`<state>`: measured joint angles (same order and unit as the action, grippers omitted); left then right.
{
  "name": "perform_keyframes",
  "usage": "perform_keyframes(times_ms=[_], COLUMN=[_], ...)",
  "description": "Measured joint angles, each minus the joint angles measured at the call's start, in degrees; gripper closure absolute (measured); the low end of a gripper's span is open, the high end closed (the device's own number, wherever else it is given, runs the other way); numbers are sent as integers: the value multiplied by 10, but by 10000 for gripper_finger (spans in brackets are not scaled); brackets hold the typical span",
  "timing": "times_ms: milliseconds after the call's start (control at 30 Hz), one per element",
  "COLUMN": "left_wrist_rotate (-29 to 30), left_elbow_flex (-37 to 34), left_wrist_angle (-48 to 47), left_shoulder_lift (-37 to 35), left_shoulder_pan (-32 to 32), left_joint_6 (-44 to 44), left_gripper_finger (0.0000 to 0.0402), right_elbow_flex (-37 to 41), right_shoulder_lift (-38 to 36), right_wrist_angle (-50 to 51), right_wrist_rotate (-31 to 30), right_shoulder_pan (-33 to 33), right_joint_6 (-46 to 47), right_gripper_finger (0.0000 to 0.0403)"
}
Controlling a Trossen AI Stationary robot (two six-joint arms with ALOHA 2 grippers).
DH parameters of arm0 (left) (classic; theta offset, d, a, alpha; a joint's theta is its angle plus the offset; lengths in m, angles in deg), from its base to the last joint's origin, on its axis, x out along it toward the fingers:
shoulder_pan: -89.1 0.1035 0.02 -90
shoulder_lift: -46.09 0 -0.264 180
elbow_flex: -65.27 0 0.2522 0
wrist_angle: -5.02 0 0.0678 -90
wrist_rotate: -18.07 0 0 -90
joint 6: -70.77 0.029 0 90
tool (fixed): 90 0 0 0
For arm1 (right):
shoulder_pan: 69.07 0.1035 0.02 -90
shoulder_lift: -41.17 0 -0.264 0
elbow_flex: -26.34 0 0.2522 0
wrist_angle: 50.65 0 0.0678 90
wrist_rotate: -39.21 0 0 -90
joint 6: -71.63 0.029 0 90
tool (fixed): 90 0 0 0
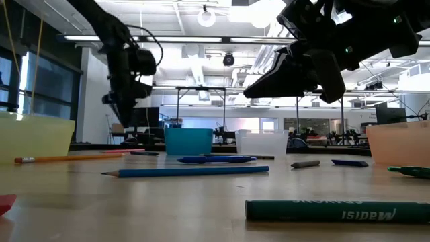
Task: Sort crayons/erasers/pens/pencils in bins
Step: Put the pink pencil into the blue bin
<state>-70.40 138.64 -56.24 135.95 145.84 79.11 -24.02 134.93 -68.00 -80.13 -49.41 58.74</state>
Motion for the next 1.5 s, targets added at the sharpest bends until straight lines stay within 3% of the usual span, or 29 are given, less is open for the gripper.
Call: perform_keyframes(times_ms=[300, 467, 767, 1000, 1500], left_wrist_rotate=[2, 42, 98, 8, 27], left_elbow_flex=[-1, 4, 12, 13, 49], left_wrist_angle=[28, 45, 44, 72, 58], left_shoulder_lift=[77, 112, 115, 120, 190], left_shoulder_pan=[2, 1, 6, 26, 40], left_joint_6=[-23, -32, -35, -16, -2], left_gripper_finger=[304, 280, 288, 307, 317], right_elbow_flex=[0, 0, 0, 0, 0], right_shoulder_lift=[0, 0, 0, 0, 0], right_wrist_angle=[0, 0, 2, 2, 2], right_wrist_rotate=[0, 0, 0, 0, 0], right_shoulder_pan=[0, 0, 0, 0, 0], right_joint_6=[0, 0, 0, 0, 0], right_gripper_finger=[403, 403, 403, 403, 403])
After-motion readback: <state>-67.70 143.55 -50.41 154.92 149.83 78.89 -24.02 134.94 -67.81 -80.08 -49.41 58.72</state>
